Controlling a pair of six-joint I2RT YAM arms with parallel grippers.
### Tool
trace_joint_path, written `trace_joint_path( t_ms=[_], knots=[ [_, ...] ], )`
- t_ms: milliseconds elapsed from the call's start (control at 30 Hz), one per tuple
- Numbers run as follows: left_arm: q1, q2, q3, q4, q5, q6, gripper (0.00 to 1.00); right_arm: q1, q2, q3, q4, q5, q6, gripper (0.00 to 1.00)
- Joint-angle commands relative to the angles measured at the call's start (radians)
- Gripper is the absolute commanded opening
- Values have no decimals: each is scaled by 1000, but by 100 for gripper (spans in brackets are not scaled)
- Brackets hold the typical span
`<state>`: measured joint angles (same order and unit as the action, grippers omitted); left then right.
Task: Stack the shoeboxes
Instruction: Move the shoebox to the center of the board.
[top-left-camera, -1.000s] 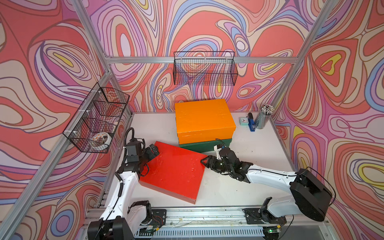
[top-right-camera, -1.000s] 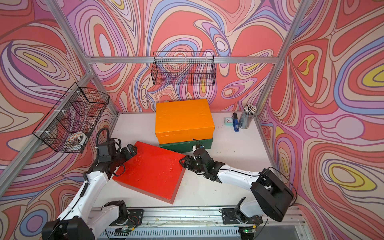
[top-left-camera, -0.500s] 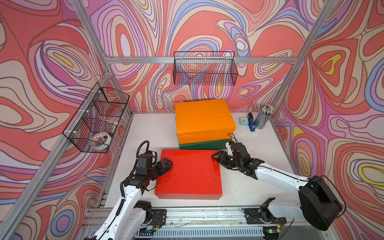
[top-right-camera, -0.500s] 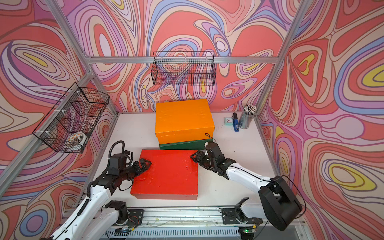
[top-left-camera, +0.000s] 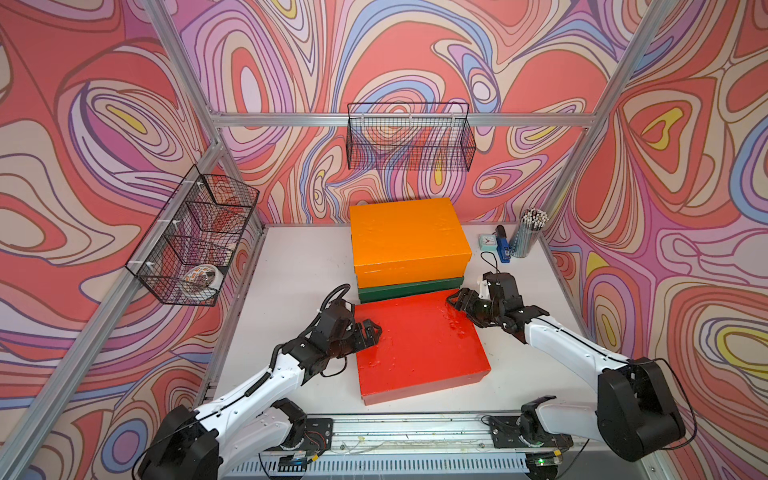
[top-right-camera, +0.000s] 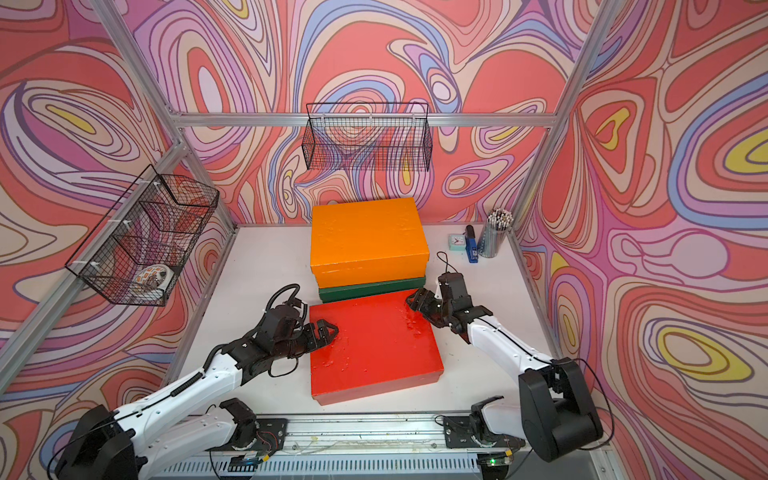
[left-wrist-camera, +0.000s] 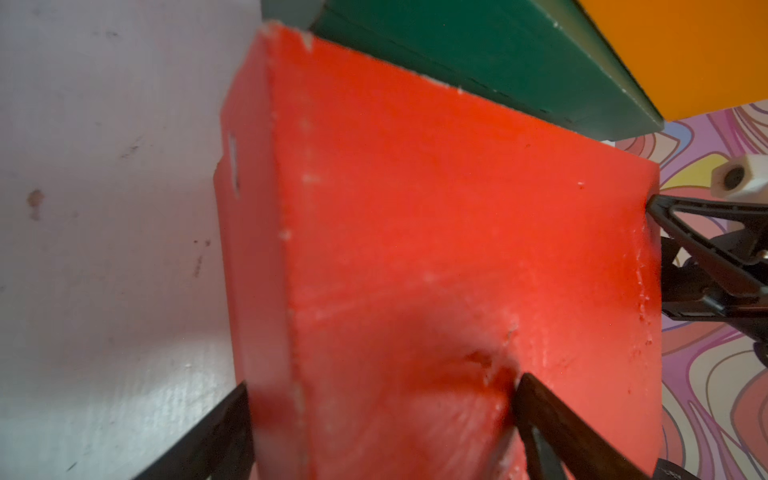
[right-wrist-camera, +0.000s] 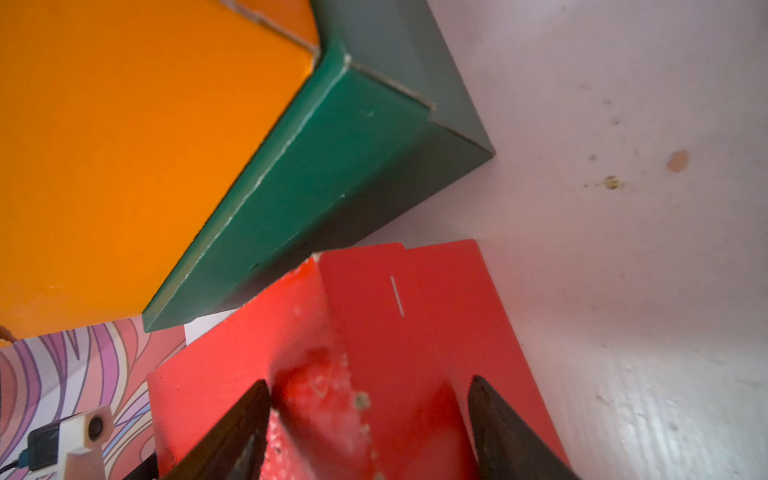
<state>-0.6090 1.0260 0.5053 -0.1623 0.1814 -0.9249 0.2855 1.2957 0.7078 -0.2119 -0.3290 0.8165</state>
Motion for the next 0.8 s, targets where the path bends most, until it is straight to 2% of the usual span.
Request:
trace_joint_path(
  t_ms=[0, 133, 267, 433, 600, 767],
  knots=[
    [-24, 38, 38, 7, -5, -16, 93, -8, -3, 47, -131, -20, -65, 84],
    [-25, 33, 80, -62, -16, 14, 95, -36, -55, 47, -175, 1, -72, 91],
    [-25, -16, 112, -150, -48, 38, 99, -49, -104, 48, -225, 27, -86, 94],
    [-24, -58, 103, -178, -22, 43, 100, -53, -135, 25, -264, 33, -96, 95],
    [-25, -58, 22, -77, 77, 20, 99, -54, -198, -29, -286, -2, -107, 96],
    [-24, -41, -66, -12, 115, -3, 99, -52, -238, -90, -275, -94, -102, 96]
  ],
)
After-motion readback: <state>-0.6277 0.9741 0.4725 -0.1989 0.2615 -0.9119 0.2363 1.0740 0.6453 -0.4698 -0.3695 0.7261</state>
